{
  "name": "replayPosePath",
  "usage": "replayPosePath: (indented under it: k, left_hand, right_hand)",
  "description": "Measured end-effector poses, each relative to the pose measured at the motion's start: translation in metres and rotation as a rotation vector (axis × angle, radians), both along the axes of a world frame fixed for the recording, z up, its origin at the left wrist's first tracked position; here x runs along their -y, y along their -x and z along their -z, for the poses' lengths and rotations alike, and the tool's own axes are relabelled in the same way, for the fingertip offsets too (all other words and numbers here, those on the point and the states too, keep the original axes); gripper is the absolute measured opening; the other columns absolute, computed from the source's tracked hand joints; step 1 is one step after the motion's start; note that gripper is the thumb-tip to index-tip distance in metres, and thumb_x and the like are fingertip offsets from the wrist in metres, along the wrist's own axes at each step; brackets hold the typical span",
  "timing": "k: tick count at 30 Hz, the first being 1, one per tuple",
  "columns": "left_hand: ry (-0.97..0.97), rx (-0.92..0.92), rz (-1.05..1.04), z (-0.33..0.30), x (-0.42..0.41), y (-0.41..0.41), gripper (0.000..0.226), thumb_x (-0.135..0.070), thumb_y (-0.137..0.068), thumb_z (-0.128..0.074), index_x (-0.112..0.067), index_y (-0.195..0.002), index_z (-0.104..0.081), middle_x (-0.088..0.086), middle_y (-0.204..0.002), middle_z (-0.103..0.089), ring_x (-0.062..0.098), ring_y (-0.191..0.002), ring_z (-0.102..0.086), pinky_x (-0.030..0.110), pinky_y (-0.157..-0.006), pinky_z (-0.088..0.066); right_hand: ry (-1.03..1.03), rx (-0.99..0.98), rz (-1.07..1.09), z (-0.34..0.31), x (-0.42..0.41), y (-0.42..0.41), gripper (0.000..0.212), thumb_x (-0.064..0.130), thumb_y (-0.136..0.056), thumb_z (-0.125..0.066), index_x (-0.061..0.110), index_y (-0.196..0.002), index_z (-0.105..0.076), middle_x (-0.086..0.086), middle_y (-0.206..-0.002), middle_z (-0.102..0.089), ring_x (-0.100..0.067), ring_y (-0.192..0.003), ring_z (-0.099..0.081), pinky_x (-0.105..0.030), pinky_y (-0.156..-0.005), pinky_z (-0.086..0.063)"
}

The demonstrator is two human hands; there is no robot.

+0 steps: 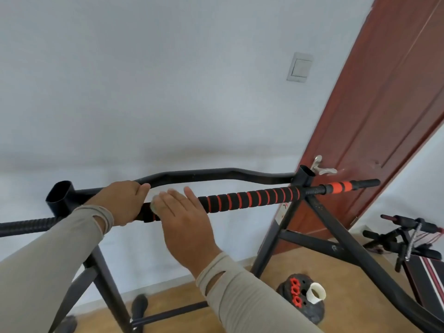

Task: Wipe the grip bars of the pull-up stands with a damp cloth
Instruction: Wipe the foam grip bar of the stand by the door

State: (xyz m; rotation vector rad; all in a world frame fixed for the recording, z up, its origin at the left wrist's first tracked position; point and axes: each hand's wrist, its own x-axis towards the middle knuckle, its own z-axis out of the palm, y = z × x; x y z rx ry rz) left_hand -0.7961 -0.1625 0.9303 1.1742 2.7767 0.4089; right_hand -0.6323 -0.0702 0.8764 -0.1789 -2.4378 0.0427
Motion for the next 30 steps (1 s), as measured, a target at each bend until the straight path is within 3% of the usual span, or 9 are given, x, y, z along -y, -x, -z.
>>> replayPosePath:
  k: [4, 7, 9, 13, 18, 22, 24, 27, 30]
  left_hand:
    - [-0.027, -0.015, -0.042, 0.003, -0.001, 0.001, 0.053, -0.046, -0.105, -0.025, -0.015, -0.076, -0.057, 0.005, -0.063, -0.067, 0.021, -0.056, -0.066, 0.034, -0.064, -0.053]
    - [-0.034, -0.021, -0.033, 0.005, -0.003, 0.001, 0.052, -0.046, -0.105, -0.026, -0.017, -0.076, -0.056, 0.005, -0.064, -0.067, 0.020, -0.058, -0.065, 0.033, -0.061, -0.049]
    - [-0.020, -0.020, -0.035, 0.005, -0.003, 0.001, 0.051, -0.046, -0.106, -0.026, -0.017, -0.076, -0.056, 0.004, -0.064, -0.067, 0.019, -0.058, -0.065, 0.032, -0.060, -0.048]
    - [0.000, 0.003, -0.047, 0.002, -0.005, -0.001, 0.050, -0.046, -0.106, -0.026, -0.018, -0.077, -0.056, 0.003, -0.065, -0.067, 0.018, -0.058, -0.065, 0.032, -0.061, -0.048]
    - [0.018, -0.025, -0.057, 0.002, -0.001, -0.007, 0.049, -0.047, -0.105, -0.021, -0.023, -0.083, -0.057, -0.002, -0.075, -0.065, 0.015, -0.070, -0.063, 0.038, -0.077, -0.053]
    - [0.004, -0.083, -0.068, -0.001, 0.007, -0.020, 0.046, -0.051, -0.105, -0.019, -0.026, -0.088, -0.054, -0.005, -0.080, -0.065, 0.019, -0.076, -0.065, 0.040, -0.080, -0.055]
    - [-0.027, -0.117, -0.063, 0.000, 0.014, -0.025, 0.042, -0.051, -0.105, -0.020, -0.026, -0.088, -0.049, -0.005, -0.082, -0.064, 0.024, -0.080, -0.066, 0.039, -0.076, -0.052]
    - [-0.079, -0.110, -0.032, -0.002, 0.026, -0.027, 0.032, -0.045, -0.107, -0.025, -0.021, -0.103, -0.046, 0.000, -0.082, -0.063, 0.031, -0.081, -0.067, 0.038, -0.069, -0.048]
    - [-0.117, -0.105, 0.020, -0.010, 0.038, -0.032, 0.025, -0.034, -0.106, -0.033, -0.019, -0.118, -0.049, 0.005, -0.098, -0.067, 0.030, -0.089, -0.066, 0.040, -0.076, -0.053]
  right_hand:
    - [0.024, 0.070, 0.203, -0.010, -0.090, -0.064, 0.040, 0.007, -0.100, -0.053, 0.019, -0.138, -0.058, 0.006, -0.124, -0.065, -0.012, -0.120, -0.057, -0.036, -0.116, -0.038]
    - [0.083, 0.102, 0.450, -0.018, -0.160, -0.124, 0.035, 0.002, -0.091, -0.058, 0.019, -0.121, -0.067, 0.003, -0.113, -0.069, -0.018, -0.105, -0.064, -0.038, -0.100, -0.052]
    - [0.187, 0.079, 0.555, -0.022, -0.196, -0.151, 0.041, -0.004, -0.087, -0.061, 0.015, -0.123, -0.068, -0.003, -0.117, -0.072, -0.026, -0.113, -0.067, -0.043, -0.101, -0.054]
    - [0.367, -0.065, 0.687, -0.011, -0.199, -0.146, 0.040, -0.001, -0.100, -0.051, 0.004, -0.138, -0.062, -0.015, -0.145, -0.059, -0.030, -0.145, -0.046, -0.043, -0.123, -0.033]
    - [0.351, -0.206, 0.469, 0.005, -0.105, -0.084, 0.023, 0.007, -0.105, -0.040, 0.005, -0.106, -0.063, -0.011, -0.111, -0.065, -0.035, -0.119, -0.059, -0.052, -0.119, -0.037]
    - [0.263, -0.134, 0.241, 0.015, 0.008, -0.019, 0.043, 0.028, -0.108, -0.038, 0.009, -0.131, -0.068, -0.009, -0.138, -0.066, -0.026, -0.137, -0.056, -0.047, -0.120, -0.039]
    - [0.234, -0.055, 0.097, 0.014, 0.047, 0.002, 0.046, 0.034, -0.108, -0.037, 0.012, -0.134, -0.068, -0.006, -0.139, -0.066, -0.022, -0.135, -0.058, -0.041, -0.119, -0.037]
    - [0.267, 0.063, 0.017, 0.001, 0.055, 0.005, 0.060, 0.039, -0.111, -0.018, 0.013, -0.136, -0.066, -0.005, -0.140, -0.065, -0.021, -0.134, -0.059, -0.040, -0.117, -0.039]
    - [0.417, 0.105, -0.098, -0.015, 0.038, -0.011, 0.038, 0.027, -0.111, -0.040, 0.018, -0.140, -0.063, 0.007, -0.146, -0.057, -0.007, -0.140, -0.048, -0.032, -0.122, -0.033]
